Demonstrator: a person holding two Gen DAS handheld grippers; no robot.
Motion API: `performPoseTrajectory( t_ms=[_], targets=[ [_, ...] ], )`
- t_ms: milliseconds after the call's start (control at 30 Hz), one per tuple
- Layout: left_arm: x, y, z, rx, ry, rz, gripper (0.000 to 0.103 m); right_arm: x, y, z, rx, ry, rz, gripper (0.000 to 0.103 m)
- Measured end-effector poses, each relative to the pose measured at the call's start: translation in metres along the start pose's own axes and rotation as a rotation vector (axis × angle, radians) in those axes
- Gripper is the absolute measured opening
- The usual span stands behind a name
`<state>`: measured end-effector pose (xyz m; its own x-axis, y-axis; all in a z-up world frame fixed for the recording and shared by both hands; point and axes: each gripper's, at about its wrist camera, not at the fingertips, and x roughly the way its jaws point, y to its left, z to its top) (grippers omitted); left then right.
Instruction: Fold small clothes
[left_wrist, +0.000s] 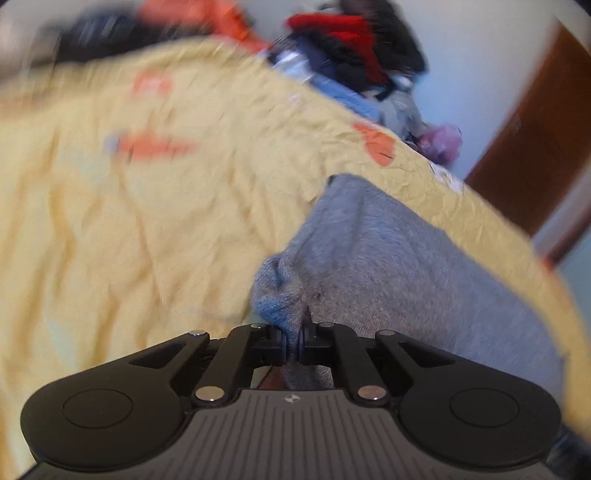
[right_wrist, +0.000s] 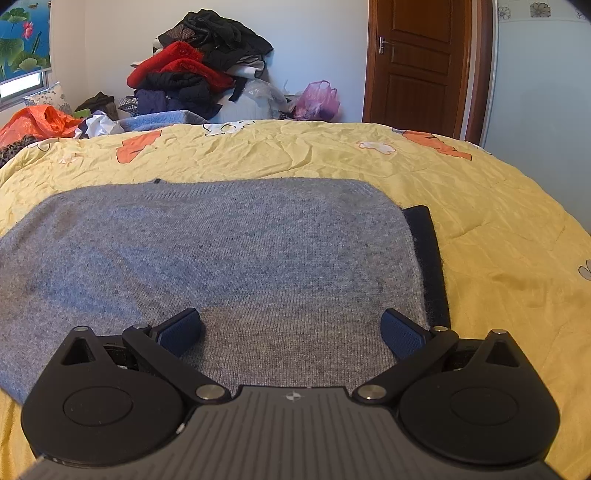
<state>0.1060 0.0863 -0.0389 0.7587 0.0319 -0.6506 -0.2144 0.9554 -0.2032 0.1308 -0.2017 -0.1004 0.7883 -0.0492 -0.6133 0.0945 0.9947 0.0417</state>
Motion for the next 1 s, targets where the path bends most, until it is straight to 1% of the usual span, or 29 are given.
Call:
performPoseTrajectory(
  t_ms=[33,67,100,133,200,267,333,400,433,467,500,600,667,733,800,933,1000],
  targets=[
    [-0.012,-0.023,-0.007,0.180,-0.098,0.033,0.005,0.000,0.001,0.002,-0.009,0.008,0.004,0.103],
    [-0.021,-0.042,-0.018,0.330,-0.187,0.051,0.005,0.000,0.002,0.007,-0.019,0.026,0.010,0.102],
    [-0.026,-0.054,-0.027,0.422,-0.230,0.048,0.005,0.000,0.002,0.015,-0.015,0.040,0.018,0.100],
    [-0.028,-0.063,-0.035,0.482,-0.242,0.030,0.005,-0.001,0.001,0.025,0.014,0.040,0.037,0.099],
    [-0.026,-0.072,-0.045,0.539,-0.248,0.029,0.005,-0.003,0.003,0.050,0.100,0.047,0.112,0.099],
    [-0.022,-0.074,-0.050,0.554,-0.240,0.033,0.005,0.005,0.017,0.079,0.153,0.112,0.233,0.099],
    [-0.017,-0.071,-0.050,0.545,-0.227,0.025,0.005,0.021,0.043,0.103,0.162,0.225,0.391,0.097],
    [-0.016,-0.067,-0.048,0.527,-0.220,0.024,0.005,0.041,0.076,0.118,0.165,0.340,0.534,0.096],
    [-0.015,-0.065,-0.047,0.515,-0.217,0.020,0.005,0.051,0.094,0.122,0.160,0.395,0.585,0.094],
    [-0.015,-0.063,-0.045,0.503,-0.215,0.015,0.005,0.060,0.114,0.124,0.146,0.441,0.615,0.092],
    [-0.017,-0.060,-0.045,0.487,-0.212,0.010,0.005,0.070,0.132,0.126,0.120,0.476,0.627,0.091],
    [-0.018,-0.054,-0.040,0.449,-0.206,-0.009,0.005,0.095,0.176,0.128,0.078,0.552,0.604,0.091],
    [-0.017,-0.051,-0.038,0.432,-0.201,-0.021,0.005,0.101,0.196,0.131,0.082,0.560,0.588,0.091],
    [-0.016,-0.050,-0.039,0.422,-0.195,-0.033,0.005,0.100,0.218,0.138,0.022,0.547,0.590,0.090],
    [-0.014,-0.050,-0.040,0.420,-0.189,-0.044,0.005,0.097,0.243,0.141,-0.094,0.541,0.565,0.089],
    [-0.013,-0.051,-0.042,0.423,-0.192,-0.059,0.005,0.103,0.292,0.132,-0.398,0.540,0.443,0.082],
    [-0.013,-0.050,-0.041,0.423,-0.192,-0.064,0.005,0.107,0.306,0.127,-0.498,0.542,0.402,0.082]
  ],
)
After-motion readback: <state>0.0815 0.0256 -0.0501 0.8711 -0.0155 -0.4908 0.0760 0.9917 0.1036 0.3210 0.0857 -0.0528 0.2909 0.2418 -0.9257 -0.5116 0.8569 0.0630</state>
